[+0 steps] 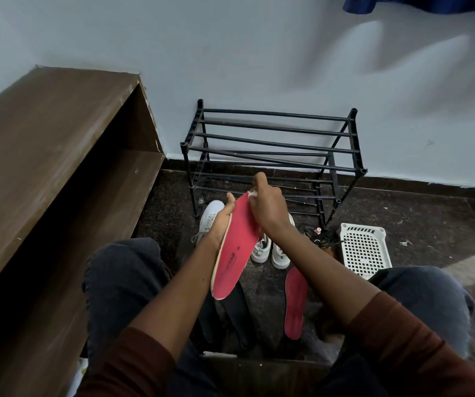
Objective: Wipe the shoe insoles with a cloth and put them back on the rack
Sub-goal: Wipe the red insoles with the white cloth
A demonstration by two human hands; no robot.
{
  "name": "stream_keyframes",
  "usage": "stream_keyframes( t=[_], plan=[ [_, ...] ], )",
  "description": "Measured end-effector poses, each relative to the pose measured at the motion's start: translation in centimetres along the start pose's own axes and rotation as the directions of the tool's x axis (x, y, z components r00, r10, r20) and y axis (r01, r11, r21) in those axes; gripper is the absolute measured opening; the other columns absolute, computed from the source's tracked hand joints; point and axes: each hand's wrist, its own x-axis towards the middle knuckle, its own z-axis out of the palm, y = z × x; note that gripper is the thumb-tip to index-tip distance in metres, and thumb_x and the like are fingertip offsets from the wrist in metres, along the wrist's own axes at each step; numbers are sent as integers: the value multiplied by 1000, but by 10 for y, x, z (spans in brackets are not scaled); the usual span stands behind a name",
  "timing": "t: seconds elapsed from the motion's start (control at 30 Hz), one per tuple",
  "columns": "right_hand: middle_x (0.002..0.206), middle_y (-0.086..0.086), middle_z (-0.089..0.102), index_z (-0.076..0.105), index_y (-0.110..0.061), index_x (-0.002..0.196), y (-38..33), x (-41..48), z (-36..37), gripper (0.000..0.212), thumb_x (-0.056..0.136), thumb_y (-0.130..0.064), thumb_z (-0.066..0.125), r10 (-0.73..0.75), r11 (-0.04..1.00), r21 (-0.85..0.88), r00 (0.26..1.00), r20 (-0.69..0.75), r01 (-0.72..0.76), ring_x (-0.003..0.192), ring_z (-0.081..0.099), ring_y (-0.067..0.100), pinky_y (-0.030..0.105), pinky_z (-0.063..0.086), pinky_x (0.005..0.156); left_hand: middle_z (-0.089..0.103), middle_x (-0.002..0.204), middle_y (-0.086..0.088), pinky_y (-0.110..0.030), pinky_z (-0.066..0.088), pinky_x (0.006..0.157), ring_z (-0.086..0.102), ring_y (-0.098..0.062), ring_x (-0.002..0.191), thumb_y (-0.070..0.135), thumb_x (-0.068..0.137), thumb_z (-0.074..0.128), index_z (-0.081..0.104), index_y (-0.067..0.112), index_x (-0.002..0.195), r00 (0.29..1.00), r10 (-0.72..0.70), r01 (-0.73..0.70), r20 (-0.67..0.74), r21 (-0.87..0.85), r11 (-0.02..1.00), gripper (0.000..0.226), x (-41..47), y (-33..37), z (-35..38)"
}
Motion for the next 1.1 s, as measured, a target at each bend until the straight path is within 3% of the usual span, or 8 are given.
stream_keyframes(
  t=[0.13, 0.27, 0.4, 0.57, 0.7, 0.8, 0.97, 1.1],
  plan=[
    [70, 17, 56, 38, -6, 94, 8, 5, -5, 12, 85, 2, 39, 47, 997, -54, 998, -34, -49, 59, 44, 31, 32, 26, 53, 73, 82, -5, -30, 53, 72, 69, -18, 72, 63, 94, 14, 61, 12, 105, 1000, -4, 4, -3, 20, 1000, 70, -1, -3, -7],
    [76, 17, 59, 42, -2, 99, 6, 2, -1, 13, 86, 0, 43, 29, 999, 17, 999, -16, -29, 68, 54, 35, 35, 37, 54, 73, 81, -5, -33, 51, 75, 70, -17, 72, 63, 94, 9, 59, 13, 104, 1000, -1, 1, 0, -22, 1000, 72, -1, -5, -7],
    [98, 20, 63, 45, -5, 110, -10, -6, 4, 30, 83, -3, 57, -14, 987, 162, 988, 152, -11, 89, 59, 34, 42, 50, 76, 73, 81, -9, -36, 48, 77, 71, -21, 73, 73, 87, 10, 69, 16, 91, 998, -4, -2, -64, -99, 995, 83, 2, 2, -3],
    [89, 9, 64, 51, -6, 100, -19, -13, -2, 33, 73, -4, 71, -121, 966, 258, 919, 376, 22, 83, 57, 21, 26, 40, 66, 69, 87, -9, -32, 51, 81, 66, -20, 85, 64, 93, 12, 76, 14, 80, 987, 93, -117, -128, -197, 973, 83, 7, 0, -13],
    [83, 6, 62, 54, -11, 93, -17, -11, -8, 38, 65, -4, 78, -74, 957, 280, 871, 486, -75, 74, 56, 16, 24, 45, 62, 72, 70, -8, -27, 57, 57, 71, -18, 63, 58, 96, 7, 77, 12, 68, 993, 86, -102, -85, -207, 973, 88, 2, -4, -12],
    [81, 5, 63, 50, -15, 87, -13, -10, -5, 40, 64, -4, 80, 6, 942, 301, 903, 429, -149, 69, 57, 17, 27, 47, 59, 72, 73, -11, -30, 58, 55, 71, -22, 64, 60, 96, 8, 63, 11, 95, 996, 68, -78, -60, -187, 979, 74, 1, -5, -8],
    [83, 9, 65, 49, -11, 86, -5, 0, 1, 30, 70, -4, 73, 68, 966, 232, 979, 192, -113, 75, 57, 21, 31, 45, 65, 73, 84, -8, -30, 56, 70, 71, -21, 75, 64, 94, 11, 71, 16, 97, 998, 68, -67, 5, -171, 983, 77, -1, -5, 0],
    [79, 15, 61, 47, -6, 89, 11, 8, 1, 20, 75, 0, 60, 126, 980, 149, 991, 51, -132, 73, 58, 33, 44, 50, 64, 69, 80, -9, -28, 54, 61, 65, -23, 63, 68, 91, 21, 59, 11, 109, 999, 15, -10, 37, -135, 991, 70, -5, -8, -1]
  ],
)
